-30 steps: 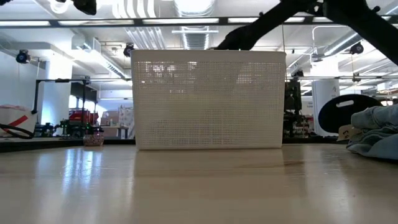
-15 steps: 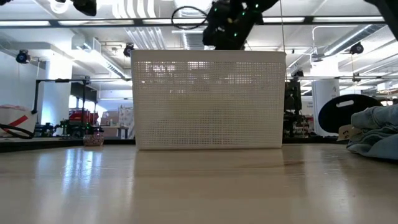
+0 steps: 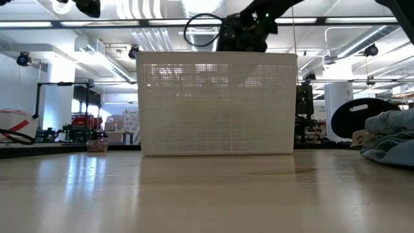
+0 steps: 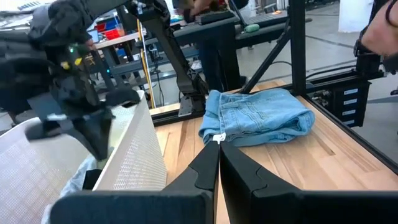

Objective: Sort clothes
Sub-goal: Put the gray boxer into the white laundry bin, then put the blue jeans into the white laundry bin

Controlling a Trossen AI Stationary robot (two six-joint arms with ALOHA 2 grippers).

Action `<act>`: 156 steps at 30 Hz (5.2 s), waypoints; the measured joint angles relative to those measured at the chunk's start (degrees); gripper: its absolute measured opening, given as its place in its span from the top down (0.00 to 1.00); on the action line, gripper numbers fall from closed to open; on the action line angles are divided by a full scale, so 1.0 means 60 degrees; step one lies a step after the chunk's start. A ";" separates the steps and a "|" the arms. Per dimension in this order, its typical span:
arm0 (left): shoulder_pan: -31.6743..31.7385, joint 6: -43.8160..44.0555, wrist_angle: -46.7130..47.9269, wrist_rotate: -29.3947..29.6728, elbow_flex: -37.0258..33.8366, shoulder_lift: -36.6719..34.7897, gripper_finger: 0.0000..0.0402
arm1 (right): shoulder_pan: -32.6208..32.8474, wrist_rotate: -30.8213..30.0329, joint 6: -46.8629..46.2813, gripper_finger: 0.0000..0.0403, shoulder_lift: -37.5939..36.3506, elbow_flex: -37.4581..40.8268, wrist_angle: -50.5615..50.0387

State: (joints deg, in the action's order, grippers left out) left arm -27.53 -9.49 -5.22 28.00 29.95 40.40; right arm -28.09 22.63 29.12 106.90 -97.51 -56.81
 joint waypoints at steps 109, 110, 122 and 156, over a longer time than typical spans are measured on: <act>0.0001 0.0683 0.0100 -0.0028 0.0000 0.0688 1.00 | 0.9010 -0.1200 -1.1565 1.00 -0.4017 0.9148 0.3877; 0.0001 0.0677 0.0100 -0.0053 0.0000 0.0758 1.00 | 0.8891 -0.1185 -1.1389 1.00 -0.3909 0.9157 0.3981; -0.0003 0.0415 -0.0106 -0.1069 0.0000 0.2228 0.99 | 0.6724 -0.1523 -0.9336 1.00 -0.2538 0.8719 0.6719; -0.0128 -0.4425 -0.2304 0.0672 0.3176 1.0758 0.39 | 0.6491 -0.5227 -0.6529 1.00 -0.3481 0.5761 0.3038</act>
State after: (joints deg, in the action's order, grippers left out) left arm -28.30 -36.04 -19.05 32.03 49.01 104.95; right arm 10.85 -8.73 -10.05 86.02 -62.94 -38.58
